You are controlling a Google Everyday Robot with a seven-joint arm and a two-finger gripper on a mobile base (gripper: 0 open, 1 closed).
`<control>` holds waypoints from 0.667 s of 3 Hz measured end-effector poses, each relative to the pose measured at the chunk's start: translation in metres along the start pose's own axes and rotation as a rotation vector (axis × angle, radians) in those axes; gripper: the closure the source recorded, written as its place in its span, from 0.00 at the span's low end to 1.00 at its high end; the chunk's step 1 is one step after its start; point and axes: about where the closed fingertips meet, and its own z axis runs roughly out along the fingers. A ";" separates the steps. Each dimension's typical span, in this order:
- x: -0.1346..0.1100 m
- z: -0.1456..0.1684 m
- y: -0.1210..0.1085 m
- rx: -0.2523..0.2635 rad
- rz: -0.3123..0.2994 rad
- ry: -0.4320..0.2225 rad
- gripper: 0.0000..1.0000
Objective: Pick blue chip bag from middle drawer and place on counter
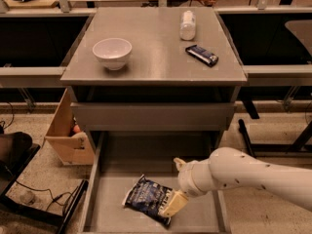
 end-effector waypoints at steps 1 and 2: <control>0.040 0.072 0.016 -0.061 0.007 -0.025 0.00; 0.040 0.077 0.015 -0.066 0.004 -0.027 0.00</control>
Offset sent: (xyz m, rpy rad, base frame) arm -0.0184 0.0243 -0.1161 0.0483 0.0631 0.0581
